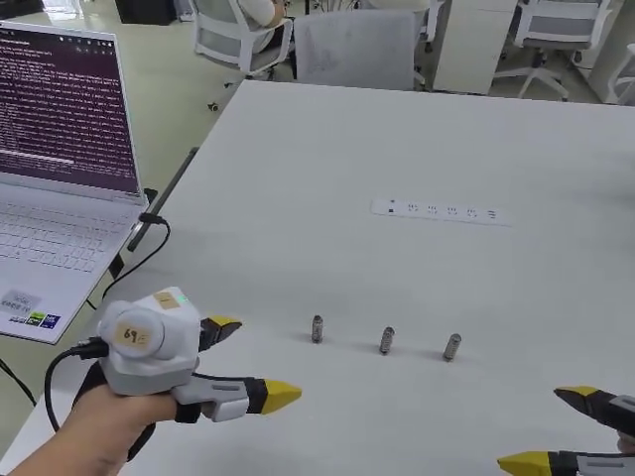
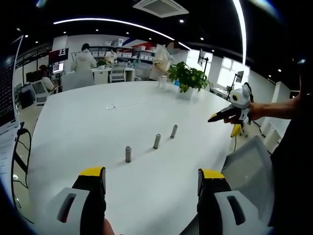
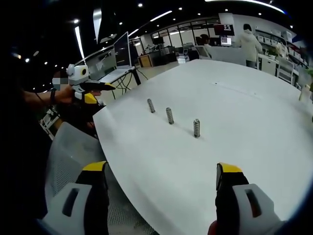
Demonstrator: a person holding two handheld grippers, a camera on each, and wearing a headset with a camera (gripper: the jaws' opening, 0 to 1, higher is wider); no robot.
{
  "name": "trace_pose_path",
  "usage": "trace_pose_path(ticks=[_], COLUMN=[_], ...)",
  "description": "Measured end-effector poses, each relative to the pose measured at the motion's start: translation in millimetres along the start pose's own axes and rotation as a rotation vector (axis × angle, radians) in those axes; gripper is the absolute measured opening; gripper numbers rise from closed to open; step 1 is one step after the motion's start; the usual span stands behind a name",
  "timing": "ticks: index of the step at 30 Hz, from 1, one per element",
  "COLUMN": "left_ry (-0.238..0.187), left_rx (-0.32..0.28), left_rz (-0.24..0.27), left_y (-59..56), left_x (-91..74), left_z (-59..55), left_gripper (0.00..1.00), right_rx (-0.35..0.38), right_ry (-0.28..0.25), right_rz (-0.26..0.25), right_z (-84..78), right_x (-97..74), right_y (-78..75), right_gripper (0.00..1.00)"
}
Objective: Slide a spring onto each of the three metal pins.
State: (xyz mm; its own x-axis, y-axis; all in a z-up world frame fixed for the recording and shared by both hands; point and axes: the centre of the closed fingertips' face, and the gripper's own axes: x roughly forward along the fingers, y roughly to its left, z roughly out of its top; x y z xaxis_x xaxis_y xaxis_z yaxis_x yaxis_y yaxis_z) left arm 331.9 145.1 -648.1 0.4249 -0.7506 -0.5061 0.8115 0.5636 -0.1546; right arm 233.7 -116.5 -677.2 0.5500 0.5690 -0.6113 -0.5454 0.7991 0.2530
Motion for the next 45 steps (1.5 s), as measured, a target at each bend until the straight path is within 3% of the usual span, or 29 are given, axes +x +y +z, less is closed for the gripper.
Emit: trace_pose_path(ticks=[9, 25, 45], left_ry=[-0.006, -0.004, -0.014], left_rx=[-0.003, -0.006, -0.005], left_rz=[0.004, 0.004, 0.005], left_y=[0.7, -1.0, -3.6], left_x=[0.9, 0.0, -2.7], left_z=[1.1, -1.5, 0.9], left_gripper=[0.75, 0.75, 0.77], right_rx=[0.009, 0.018, 0.017], right_ry=[-0.017, 0.005, -0.002], right_rz=[-0.001, 0.005, 0.010], right_z=[1.9, -6.0, -9.3], right_x=[-0.6, 0.3, 1.1], right_y=[1.7, 4.4, -1.4], right_gripper=[0.91, 0.90, 0.93])
